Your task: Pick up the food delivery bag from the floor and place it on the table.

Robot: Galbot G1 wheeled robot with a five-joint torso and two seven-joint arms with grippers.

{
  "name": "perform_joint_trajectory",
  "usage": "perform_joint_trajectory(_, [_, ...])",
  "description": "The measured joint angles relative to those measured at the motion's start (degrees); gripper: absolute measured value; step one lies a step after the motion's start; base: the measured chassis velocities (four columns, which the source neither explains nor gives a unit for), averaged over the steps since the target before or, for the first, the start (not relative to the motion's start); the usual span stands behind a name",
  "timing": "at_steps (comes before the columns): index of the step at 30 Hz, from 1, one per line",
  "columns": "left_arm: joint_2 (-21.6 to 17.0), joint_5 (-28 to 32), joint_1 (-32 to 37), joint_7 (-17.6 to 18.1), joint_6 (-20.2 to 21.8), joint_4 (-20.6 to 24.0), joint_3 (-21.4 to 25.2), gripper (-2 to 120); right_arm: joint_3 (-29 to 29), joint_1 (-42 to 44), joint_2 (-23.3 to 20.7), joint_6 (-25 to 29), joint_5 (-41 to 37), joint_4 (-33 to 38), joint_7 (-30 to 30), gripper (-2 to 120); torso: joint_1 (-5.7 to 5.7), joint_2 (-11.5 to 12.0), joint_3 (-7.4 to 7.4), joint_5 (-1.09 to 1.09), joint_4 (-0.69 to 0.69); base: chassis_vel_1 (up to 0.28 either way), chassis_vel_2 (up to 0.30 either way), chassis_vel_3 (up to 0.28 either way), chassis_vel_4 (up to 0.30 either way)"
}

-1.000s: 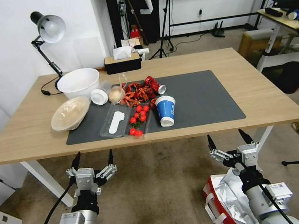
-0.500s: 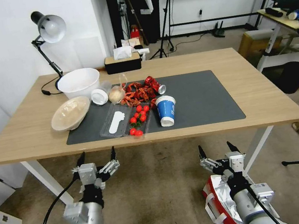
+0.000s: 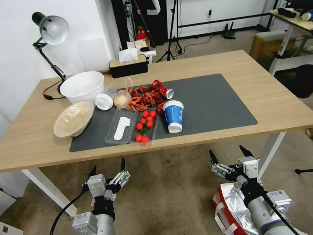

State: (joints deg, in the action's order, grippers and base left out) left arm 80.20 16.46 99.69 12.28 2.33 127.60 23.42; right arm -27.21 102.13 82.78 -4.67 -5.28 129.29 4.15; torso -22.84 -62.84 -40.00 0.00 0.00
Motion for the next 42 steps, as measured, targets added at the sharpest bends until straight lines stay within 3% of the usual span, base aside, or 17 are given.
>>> perform_joint_trajectory(15, [-0.1,2.8,0.7,0.1,-1.7,-0.3,0.3,100,-0.2,-0.2,-0.1,0.4,0.1,-0.3,-0.1,100,0.00,0.0,0.00,0.00,0.00,0.000,0.000,0.000,0.000])
perform_joint_trajectory(23, [-0.1,3.3,1.3,2.0,-1.8,0.1,0.5,100,-0.2,-0.6,-0.2,0.4,0.1,-0.9,-0.1,100,0.12,0.2,0.13,0.00,0.00,0.000,0.000,0.000,0.000])
perform_joint_trajectory(42, [0.3,2.6,2.1,2.3,-2.2,-0.4,0.4,100,-0.1,-0.7,-0.4,0.3,0.2,-2.4,0.0,100,2.61,5.9,3.28,0.00,0.00,0.000,0.000,0.000,0.000])
